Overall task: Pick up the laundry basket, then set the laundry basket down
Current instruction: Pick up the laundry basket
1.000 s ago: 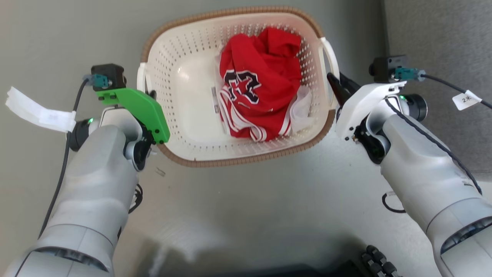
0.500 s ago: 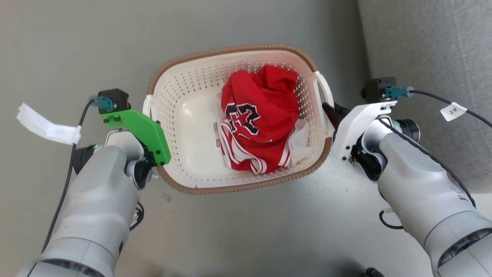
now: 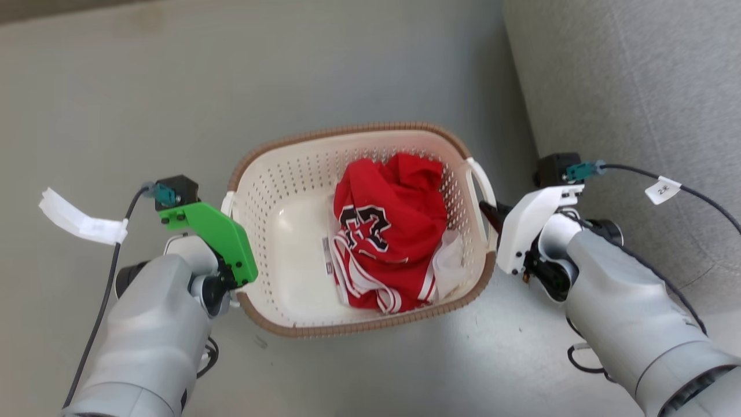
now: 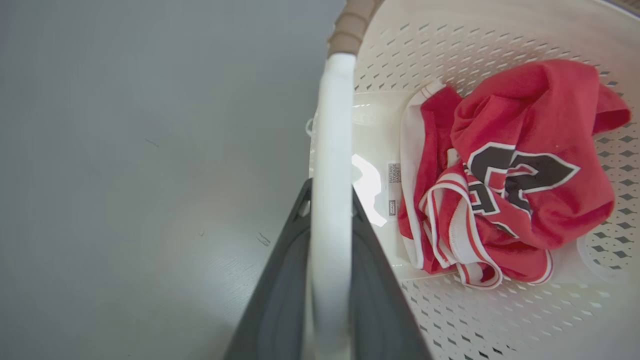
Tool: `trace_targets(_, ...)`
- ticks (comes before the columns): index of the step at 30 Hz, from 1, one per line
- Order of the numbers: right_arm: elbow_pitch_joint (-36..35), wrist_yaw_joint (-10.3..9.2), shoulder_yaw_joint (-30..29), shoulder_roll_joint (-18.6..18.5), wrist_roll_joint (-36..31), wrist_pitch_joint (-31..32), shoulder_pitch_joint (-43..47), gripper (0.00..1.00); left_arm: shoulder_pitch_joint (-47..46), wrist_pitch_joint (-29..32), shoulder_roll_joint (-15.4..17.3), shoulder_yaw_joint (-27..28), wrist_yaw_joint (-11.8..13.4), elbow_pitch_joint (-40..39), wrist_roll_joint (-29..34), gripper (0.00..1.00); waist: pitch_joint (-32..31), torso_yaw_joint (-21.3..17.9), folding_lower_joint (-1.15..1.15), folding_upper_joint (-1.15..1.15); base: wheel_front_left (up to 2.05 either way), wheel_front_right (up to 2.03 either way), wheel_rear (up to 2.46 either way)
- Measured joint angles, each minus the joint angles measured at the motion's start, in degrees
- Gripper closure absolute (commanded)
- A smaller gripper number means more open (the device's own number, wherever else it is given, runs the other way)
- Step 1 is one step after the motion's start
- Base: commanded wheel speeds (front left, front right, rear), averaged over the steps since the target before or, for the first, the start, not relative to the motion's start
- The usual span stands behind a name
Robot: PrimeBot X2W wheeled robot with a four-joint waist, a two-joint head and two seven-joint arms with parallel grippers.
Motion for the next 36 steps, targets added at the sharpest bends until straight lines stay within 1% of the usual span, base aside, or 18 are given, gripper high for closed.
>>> trace_targets(3, 0.0, 0.00, 0.5, 0.2, 0.9, 1.5, 1.0, 1.00, 1.1, 0.5, 0.0, -0.1, -0.2, 0.6, -0.4, 1.00, -2.8, -0.1, 0.00, 0.00, 0.00, 0.00, 0.00)
trace_targets(14, 0.1, 0.00, 1.9, 0.3, 3.4, 5.0, 3.4, 1.00, 3.5, 3.4, 0.0, -0.3, -0.5, 2.0, -2.1, 1.00, -9.9, -0.6, 0.00, 0.00, 0.00, 0.00, 0.00)
trace_targets(36, 0.4, -0.01, 4.4, 0.4, 7.0, 10.3, 8.0, 1.00, 8.9, 8.9, 0.0, -0.9, -1.0, 3.2, -5.2, 1.00, -20.9, -1.0, 0.00, 0.00, 0.00, 0.00, 0.00)
